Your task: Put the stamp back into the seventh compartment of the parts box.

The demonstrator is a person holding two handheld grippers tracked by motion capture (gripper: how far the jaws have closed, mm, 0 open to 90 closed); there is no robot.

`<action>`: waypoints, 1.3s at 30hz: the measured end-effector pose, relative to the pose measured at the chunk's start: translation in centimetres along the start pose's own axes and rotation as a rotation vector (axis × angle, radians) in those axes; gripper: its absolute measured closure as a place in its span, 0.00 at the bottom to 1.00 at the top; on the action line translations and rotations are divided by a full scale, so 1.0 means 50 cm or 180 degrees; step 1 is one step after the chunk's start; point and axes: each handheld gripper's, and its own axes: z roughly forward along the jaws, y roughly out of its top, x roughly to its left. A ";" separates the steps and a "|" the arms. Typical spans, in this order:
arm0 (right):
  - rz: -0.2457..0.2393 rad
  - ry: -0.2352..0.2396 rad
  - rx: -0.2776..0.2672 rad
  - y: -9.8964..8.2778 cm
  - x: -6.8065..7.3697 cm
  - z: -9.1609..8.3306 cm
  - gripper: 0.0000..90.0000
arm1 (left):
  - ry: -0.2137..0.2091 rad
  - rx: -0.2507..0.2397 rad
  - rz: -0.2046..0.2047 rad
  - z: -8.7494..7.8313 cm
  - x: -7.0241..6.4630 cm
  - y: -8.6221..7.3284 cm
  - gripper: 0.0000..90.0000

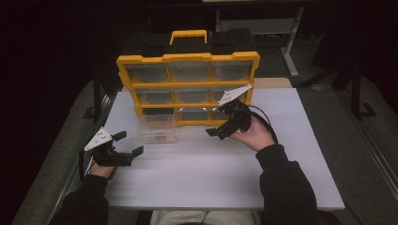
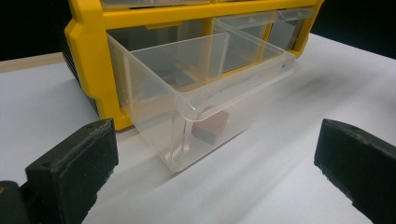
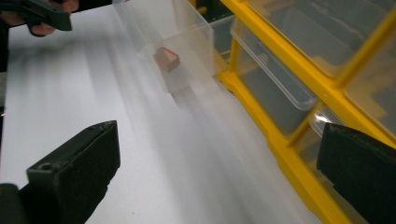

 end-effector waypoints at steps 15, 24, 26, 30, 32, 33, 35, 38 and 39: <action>0.0186 -0.0158 -0.0107 -0.062 -0.012 -0.047 0.00 | 0.0010 0.0006 0.0000 0.000 0.000 0.000 0.00; 0.0280 -0.0221 -0.0200 -0.099 -0.010 -0.077 0.00 | 0.0008 0.0009 0.0002 0.000 0.000 0.000 0.00; 0.0280 -0.0278 -0.0186 -0.109 -0.009 -0.082 0.00 | 0.0009 0.0007 0.0002 0.000 0.000 0.000 0.00; 0.0332 -0.0295 -0.0225 -0.128 -0.009 -0.090 0.00 | 0.0008 0.0007 0.0003 0.000 0.000 0.000 0.00; 0.0380 -0.0320 -0.0252 -0.140 -0.011 -0.095 0.00 | 0.0007 0.0007 0.0002 0.001 0.000 0.000 0.00; 0.0409 -0.0320 -0.0259 -0.146 -0.011 -0.098 0.00 | 0.0009 0.0005 0.0000 0.001 0.000 0.000 0.00; 0.0437 -0.0343 -0.0287 -0.159 -0.013 -0.102 0.00 | 0.0009 0.0007 0.0002 0.001 0.000 0.000 0.00; 0.0486 -0.0388 -0.0337 -0.178 -0.015 -0.110 0.00 | 0.0009 0.0006 0.0002 0.001 0.000 0.001 0.00; 0.0496 -0.0418 -0.0356 -0.184 -0.015 -0.114 0.00 | 0.0008 0.0006 0.0004 0.001 0.000 0.001 0.00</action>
